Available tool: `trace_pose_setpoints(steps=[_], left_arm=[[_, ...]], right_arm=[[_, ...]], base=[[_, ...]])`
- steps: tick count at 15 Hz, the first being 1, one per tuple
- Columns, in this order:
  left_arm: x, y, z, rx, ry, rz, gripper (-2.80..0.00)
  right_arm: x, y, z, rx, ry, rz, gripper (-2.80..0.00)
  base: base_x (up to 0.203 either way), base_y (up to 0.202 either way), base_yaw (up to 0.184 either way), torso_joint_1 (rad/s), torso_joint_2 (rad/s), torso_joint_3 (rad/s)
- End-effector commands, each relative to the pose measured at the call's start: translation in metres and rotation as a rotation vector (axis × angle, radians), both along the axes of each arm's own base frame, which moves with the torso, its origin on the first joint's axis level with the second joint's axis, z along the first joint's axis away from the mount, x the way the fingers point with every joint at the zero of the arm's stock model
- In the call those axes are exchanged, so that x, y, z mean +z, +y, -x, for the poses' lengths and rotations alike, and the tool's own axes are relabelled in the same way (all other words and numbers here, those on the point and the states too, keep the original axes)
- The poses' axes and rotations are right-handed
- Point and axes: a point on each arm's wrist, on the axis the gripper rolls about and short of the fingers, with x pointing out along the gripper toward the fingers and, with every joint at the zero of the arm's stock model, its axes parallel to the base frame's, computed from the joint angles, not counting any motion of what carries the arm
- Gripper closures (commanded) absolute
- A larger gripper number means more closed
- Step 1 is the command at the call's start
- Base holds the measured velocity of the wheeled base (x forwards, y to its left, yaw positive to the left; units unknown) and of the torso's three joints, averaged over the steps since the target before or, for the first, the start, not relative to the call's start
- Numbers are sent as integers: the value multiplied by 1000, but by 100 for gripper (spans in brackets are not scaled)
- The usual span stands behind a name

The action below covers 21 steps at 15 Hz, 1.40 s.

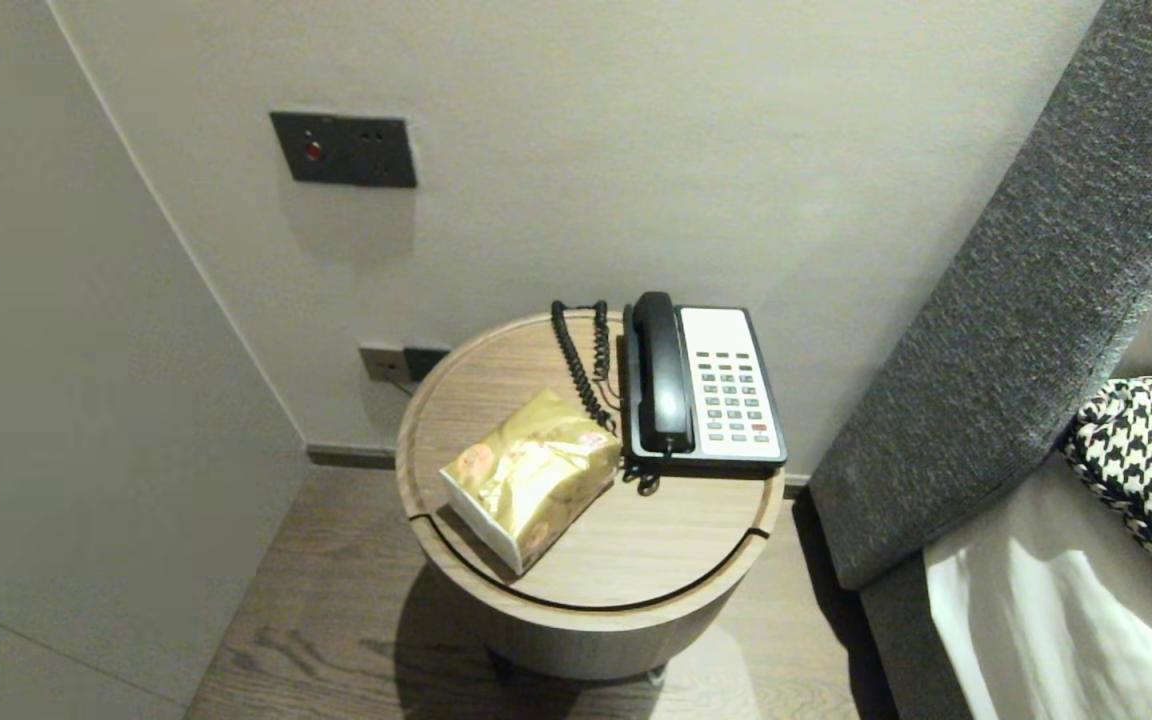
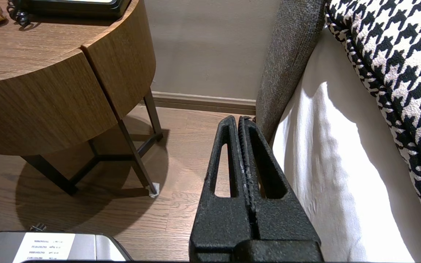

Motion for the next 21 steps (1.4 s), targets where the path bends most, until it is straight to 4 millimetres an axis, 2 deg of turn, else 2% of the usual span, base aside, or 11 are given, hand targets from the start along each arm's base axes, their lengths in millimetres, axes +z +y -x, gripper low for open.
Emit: trace_pose_setpoints(steps=[1, 4, 8, 21], left_arm=[[1, -1, 10, -40, -97, 9, 0], [-1, -2, 18, -94, -136, 13, 0], [-2, -3, 25, -135, -204, -68, 0], [-7, -3, 40, -178, -375, -105, 0]], right_arm=[[0, 0, 0, 2, 3, 0, 0], [0, 0, 0, 2, 1, 0, 0], [0, 0, 0, 1, 1, 0, 0], [0, 0, 0, 0, 3, 0, 0]], base=[[0, 0, 0, 0, 0, 0], [0, 0, 0, 0, 0, 0], [0, 0, 0, 0, 0, 0], [0, 0, 0, 0, 0, 0]])
